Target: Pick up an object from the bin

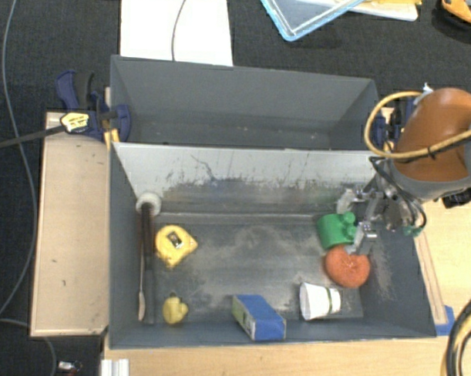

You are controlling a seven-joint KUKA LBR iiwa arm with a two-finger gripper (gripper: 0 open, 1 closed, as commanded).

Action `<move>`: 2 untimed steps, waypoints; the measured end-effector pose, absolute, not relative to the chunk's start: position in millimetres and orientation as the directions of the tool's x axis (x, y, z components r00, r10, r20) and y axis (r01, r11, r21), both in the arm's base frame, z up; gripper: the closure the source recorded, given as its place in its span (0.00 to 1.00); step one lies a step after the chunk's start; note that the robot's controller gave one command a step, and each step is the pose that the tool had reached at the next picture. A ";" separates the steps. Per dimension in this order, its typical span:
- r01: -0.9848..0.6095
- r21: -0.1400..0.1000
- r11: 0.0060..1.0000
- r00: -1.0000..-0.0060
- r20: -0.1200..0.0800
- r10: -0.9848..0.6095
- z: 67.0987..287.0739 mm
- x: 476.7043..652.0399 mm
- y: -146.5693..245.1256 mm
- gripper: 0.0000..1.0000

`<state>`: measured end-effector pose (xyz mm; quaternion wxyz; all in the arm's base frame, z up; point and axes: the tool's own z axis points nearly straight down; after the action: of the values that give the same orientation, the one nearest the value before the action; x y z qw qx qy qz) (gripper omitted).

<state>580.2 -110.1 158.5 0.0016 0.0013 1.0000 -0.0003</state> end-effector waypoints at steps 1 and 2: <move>-0.218 -0.005 0.976 -0.976 -0.012 -0.218 123.5 569.6 -119.7 0.00; -0.358 0.001 0.934 -0.934 -0.004 -0.358 97.6 547.5 -128.5 0.00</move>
Offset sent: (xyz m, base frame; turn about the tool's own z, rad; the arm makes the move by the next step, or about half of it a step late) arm -0.0403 -0.0232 -0.0607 -0.3413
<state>547.5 -128.5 97.6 0.0018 -0.1818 0.9833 0.0006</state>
